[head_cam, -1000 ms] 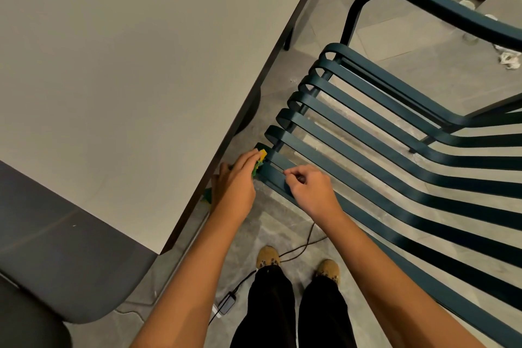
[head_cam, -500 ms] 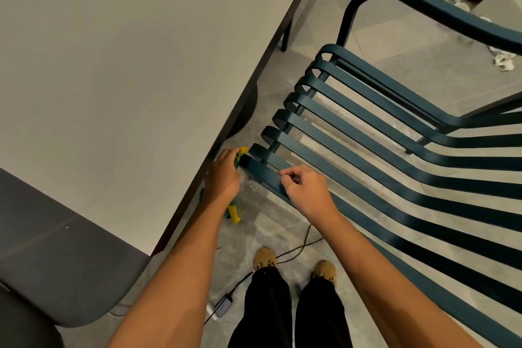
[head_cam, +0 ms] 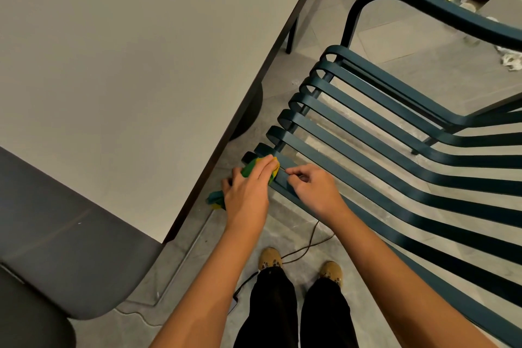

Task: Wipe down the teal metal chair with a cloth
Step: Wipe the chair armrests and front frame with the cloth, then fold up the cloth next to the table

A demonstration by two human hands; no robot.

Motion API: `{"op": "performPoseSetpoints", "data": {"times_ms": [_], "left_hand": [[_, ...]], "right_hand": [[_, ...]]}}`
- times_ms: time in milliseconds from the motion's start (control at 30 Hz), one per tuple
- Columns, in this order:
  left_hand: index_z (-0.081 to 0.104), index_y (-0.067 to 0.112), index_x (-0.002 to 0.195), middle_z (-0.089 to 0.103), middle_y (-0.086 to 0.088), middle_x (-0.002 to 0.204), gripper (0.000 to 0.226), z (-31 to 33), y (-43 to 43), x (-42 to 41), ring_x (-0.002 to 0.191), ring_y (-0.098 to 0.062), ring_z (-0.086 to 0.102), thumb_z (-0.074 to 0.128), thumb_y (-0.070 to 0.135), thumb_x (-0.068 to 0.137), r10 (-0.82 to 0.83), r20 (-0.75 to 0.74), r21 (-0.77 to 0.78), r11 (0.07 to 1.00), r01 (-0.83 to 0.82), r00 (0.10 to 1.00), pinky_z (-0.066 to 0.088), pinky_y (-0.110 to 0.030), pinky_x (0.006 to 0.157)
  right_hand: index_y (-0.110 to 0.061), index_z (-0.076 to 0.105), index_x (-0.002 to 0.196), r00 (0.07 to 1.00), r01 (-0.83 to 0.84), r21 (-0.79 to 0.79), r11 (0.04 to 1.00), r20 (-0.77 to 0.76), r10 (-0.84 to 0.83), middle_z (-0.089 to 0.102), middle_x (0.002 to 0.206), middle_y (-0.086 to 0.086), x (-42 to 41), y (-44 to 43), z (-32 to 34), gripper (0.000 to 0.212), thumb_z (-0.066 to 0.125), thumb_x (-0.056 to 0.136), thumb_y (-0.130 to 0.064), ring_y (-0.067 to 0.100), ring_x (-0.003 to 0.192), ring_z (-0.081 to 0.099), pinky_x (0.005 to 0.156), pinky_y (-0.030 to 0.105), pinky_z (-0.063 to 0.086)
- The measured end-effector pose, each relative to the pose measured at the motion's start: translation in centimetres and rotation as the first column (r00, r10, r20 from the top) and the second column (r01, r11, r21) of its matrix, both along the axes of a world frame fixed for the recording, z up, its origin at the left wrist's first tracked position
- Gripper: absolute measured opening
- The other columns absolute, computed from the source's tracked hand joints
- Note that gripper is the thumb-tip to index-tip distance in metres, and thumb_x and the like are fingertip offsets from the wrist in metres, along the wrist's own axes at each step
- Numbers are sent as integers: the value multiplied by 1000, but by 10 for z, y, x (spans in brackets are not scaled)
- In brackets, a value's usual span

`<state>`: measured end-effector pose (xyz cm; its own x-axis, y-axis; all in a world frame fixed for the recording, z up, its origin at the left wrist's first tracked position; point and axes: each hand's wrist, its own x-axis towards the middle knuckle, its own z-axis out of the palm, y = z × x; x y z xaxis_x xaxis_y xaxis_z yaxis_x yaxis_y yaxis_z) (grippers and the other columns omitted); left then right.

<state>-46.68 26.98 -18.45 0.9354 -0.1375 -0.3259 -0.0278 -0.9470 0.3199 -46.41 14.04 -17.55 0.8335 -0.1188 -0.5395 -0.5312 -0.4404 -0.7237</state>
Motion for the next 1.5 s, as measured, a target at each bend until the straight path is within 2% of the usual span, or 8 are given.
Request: {"op": "performPoseSetpoints", "data": {"times_ms": [167, 433, 700, 1000, 1167, 1267, 1400, 1500], "left_hand": [[30, 42, 136, 27, 5, 150, 66, -15, 8, 22, 133, -32, 24, 39, -3, 88, 197, -156, -84, 974, -212, 968, 24, -49, 108], [16, 29, 146, 13, 8, 155, 70, -16, 33, 31, 130, -26, 33, 38, -7, 89, 168, -204, 15, 986, -168, 964, 36, -40, 99], [20, 30, 143, 16, 8, 152, 65, 15, 26, -6, 125, -28, 36, 42, -1, 90, 290, -171, -141, 939, -315, 942, 36, -44, 100], [31, 15, 139, 27, -5, 144, 46, 82, -31, -44, 131, -21, 35, 41, 7, 95, 469, -375, -594, 541, -596, 800, 31, -28, 105], [34, 22, 138, 37, -9, 140, 48, 123, -47, -36, 125, -26, 44, 47, 14, 93, 465, -502, -654, 348, -672, 729, 36, -43, 108], [40, 30, 134, 51, -8, 130, 50, 148, -52, -28, 116, -23, 52, 53, 13, 89, 431, -502, -701, 305, -645, 749, 42, -40, 103], [39, 29, 135, 54, -6, 126, 51, 189, -62, -12, 112, -19, 55, 54, 15, 88, 392, -495, -739, 279, -613, 775, 46, -33, 98], [42, 27, 131, 56, -6, 121, 47, 212, -68, 2, 110, -21, 56, 57, 24, 86, 390, -461, -741, 325, -587, 797, 46, -36, 98]], "right_hand": [[-7, 64, 112, 1000, 4, 0, 1000, 2, -4, 60, 116, 9, 0, 0, -2, 25, 52, 90, -14, 10, 92, 51, 79, 19, 37], [-8, 62, 113, 1000, -6, -4, 1000, -7, 6, 60, 116, 10, 2, 0, 0, 26, 51, 91, -14, 11, 90, 50, 63, 10, 38], [-6, 56, 120, 999, -3, -103, 995, 42, 7, 56, 122, 11, -3, -1, 32, 29, 49, 92, -15, 24, 112, 51, 98, 30, 40], [-6, 61, 89, 966, -195, -91, 977, 156, 207, 60, 91, 12, -30, 2, 97, 33, 38, 97, -29, 24, 87, 55, 69, 26, 32], [-13, 53, 123, 939, -292, -24, 956, 184, 291, 57, 114, 3, -43, -18, 138, 32, 42, 95, -25, 17, 107, 53, 88, 26, 40], [-11, 43, 134, 911, -346, -3, 938, 239, 337, 53, 128, 10, -46, -33, 167, 47, 52, 88, -16, 21, 113, 52, 98, 31, 42], [-11, 51, 118, 853, -416, -18, 909, 338, 397, 56, 96, 1, -41, -45, 205, 44, 66, 77, -12, 19, 93, 55, 85, 33, 47], [-11, 50, 123, 811, -404, -108, 908, 417, 411, 58, 110, 7, -29, -51, 214, 48, 65, 77, -9, 21, 103, 55, 85, 24, 42]]}}
